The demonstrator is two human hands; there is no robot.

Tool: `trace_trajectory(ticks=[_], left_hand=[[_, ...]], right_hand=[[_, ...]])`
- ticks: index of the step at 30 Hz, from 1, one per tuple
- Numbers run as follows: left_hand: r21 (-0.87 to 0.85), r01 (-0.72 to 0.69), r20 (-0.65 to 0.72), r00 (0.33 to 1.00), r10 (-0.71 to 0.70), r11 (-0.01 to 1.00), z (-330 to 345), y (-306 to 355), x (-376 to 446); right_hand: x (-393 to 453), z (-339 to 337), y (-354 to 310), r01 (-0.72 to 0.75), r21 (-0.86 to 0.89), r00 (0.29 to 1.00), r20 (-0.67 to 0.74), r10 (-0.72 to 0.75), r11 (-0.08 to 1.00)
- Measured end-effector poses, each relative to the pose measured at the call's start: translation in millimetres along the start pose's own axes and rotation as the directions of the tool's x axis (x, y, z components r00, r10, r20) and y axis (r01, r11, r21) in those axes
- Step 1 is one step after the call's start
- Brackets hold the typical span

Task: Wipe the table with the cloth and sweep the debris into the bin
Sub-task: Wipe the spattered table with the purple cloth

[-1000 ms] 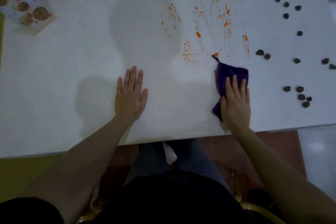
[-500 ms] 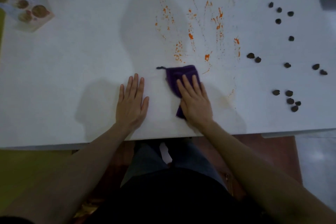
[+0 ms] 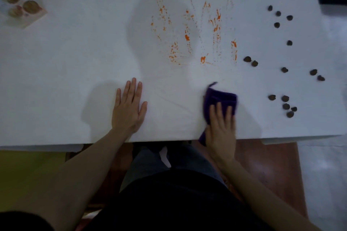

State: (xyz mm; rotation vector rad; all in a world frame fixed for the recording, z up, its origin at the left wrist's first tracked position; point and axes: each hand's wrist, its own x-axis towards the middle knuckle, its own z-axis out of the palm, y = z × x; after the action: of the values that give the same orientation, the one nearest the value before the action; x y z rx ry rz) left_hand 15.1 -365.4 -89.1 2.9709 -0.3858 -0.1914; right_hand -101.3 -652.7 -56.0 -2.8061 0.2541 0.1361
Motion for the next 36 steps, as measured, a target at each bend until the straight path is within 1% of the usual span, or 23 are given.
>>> trace_trajectory(ticks=[2, 4, 7, 9, 10, 13, 15, 17, 20, 22, 24, 27, 29, 30, 32, 36], left_hand=[[0.002, -0.001, -0.004, 1.0, 0.001, 1.0, 0.6, 0.1, -0.2], [-0.002, -0.003, -0.011, 1.0, 0.003, 1.0, 0.7, 0.6, -1.0], [-0.007, -0.013, -0.019, 1.0, 0.013, 1.0, -0.7, 1.8, -1.4], [-0.017, -0.013, -0.023, 1.0, 0.012, 1.0, -2.3, 2.8, -0.9], [-0.018, -0.01, -0.02, 1.0, 0.009, 1.0, -2.9, 3.0, -0.9], [-0.015, -0.006, -0.012, 1.0, 0.006, 1.0, -3.5, 3.3, -1.4], [-0.014, -0.009, -0.007, 1.0, 0.009, 1.0, -3.4, 2.8, -1.2], [-0.002, -0.007, 0.0, 1.0, 0.007, 1.0, -3.6, 2.3, -0.9], [0.002, -0.005, -0.001, 1.0, 0.005, 1.0, -3.9, 2.6, -0.6], [-0.007, -0.008, -0.009, 1.0, 0.008, 1.0, -4.0, 1.8, -0.6], [0.003, -0.015, -0.014, 1.0, 0.015, 1.0, -3.8, 1.6, -0.6], [0.01, -0.01, -0.01, 1.0, 0.01, 1.0, -3.2, 2.9, -0.2], [0.0, -0.001, 0.004, 1.0, 0.001, 1.0, -3.9, 2.2, 0.1], [-0.009, -0.002, 0.011, 1.0, 0.002, 1.0, -4.4, 1.4, 0.3], [-0.027, -0.018, 0.011, 1.0, 0.018, 0.999, -6.1, -1.2, 1.4], [-0.06, -0.056, 0.016, 0.998, 0.057, 0.997, -14.4, -14.4, 22.8]], right_hand=[[4.1, 10.1, -33.3, 0.176, -0.034, 0.983, 0.062, -0.174, 0.984], [16.5, 17.5, -62.1, 0.312, -0.041, 0.944, 0.123, -0.305, 0.949], [52.9, 18.0, -81.9, 0.416, -0.052, 0.897, 0.186, -0.4, 0.908], [82.8, 9.9, -71.9, 0.4, -0.068, 0.905, 0.189, -0.382, 0.914], [96.0, 3.6, -60.5, 0.359, -0.073, 0.923, 0.173, -0.343, 0.93], [117.8, -15.4, -8.0, 0.176, -0.095, 0.982, 0.085, -0.168, 0.98], [111.0, -25.4, 27.8, 0.099, -0.088, 0.994, 0.048, -0.095, 0.991], [91.6, -29.8, 48.2, 0.077, -0.06, 0.997, 0.036, -0.075, 0.995], [54.6, -22.0, 40.5, 0.038, -0.058, 0.999, 0.028, -0.037, 0.998], [33.0, -11.6, 17.5, 0.069, -0.062, 0.997, 0.03, -0.067, 0.996], [21.5, -0.7, -7.7, 0.182, -0.054, 0.982, 0.057, -0.179, 0.982], [33.7, 11.4, -40.2, 0.382, -0.043, 0.919, 0.123, -0.375, 0.923], [57.6, 14.2, -57.8, 0.446, -0.043, 0.887, 0.159, -0.434, 0.894], [72.8, 14.2, -63.8, 0.451, -0.05, 0.883, 0.169, -0.437, 0.891], [105.6, 10.9, -65.4, 0.415, -0.077, 0.902, 0.166, -0.399, 0.907], [146.4, -7.6, -30.2, 0.212, -0.082, 0.975, 0.079, -0.206, 0.974]])
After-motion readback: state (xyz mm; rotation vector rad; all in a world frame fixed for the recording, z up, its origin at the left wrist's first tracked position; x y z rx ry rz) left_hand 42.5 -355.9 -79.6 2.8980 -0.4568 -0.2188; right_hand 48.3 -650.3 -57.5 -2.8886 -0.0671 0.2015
